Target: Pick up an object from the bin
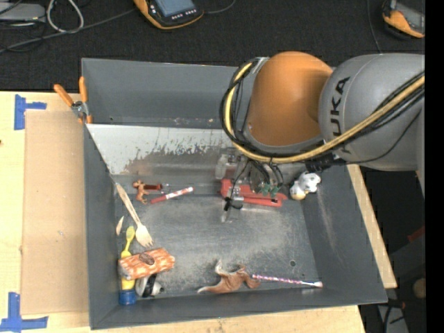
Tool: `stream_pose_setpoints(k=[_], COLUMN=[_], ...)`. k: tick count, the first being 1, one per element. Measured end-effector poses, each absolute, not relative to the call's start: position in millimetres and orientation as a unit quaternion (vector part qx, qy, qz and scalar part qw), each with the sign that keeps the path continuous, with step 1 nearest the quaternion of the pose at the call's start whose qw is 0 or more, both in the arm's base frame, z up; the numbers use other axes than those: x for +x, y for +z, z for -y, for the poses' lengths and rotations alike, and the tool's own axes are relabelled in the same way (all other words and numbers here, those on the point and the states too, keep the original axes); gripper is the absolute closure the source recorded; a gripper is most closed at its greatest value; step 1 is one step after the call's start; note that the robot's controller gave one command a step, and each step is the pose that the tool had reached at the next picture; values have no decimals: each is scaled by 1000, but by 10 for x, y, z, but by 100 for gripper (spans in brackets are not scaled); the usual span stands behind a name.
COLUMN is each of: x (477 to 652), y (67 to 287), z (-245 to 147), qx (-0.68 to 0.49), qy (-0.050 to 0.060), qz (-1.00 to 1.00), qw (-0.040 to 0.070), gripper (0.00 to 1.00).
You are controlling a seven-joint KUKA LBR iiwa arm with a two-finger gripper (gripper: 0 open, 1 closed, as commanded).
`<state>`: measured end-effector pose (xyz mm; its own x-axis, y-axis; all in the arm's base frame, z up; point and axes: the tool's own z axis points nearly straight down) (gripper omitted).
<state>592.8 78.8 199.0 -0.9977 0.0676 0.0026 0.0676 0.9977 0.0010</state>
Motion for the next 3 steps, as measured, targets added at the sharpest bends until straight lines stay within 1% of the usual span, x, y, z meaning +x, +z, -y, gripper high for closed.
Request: stream_pose_setpoints(k=[1, 2, 3], x=[6043, 6037, 6097], y=[1524, 1532, 1493], z=[-1125, -932, -1267], qx=[71, 140, 4], qy=[-1, -1, -1], qz=[997, 990, 1000], qw=[-1, 1, 0], gripper=[0, 0, 0])
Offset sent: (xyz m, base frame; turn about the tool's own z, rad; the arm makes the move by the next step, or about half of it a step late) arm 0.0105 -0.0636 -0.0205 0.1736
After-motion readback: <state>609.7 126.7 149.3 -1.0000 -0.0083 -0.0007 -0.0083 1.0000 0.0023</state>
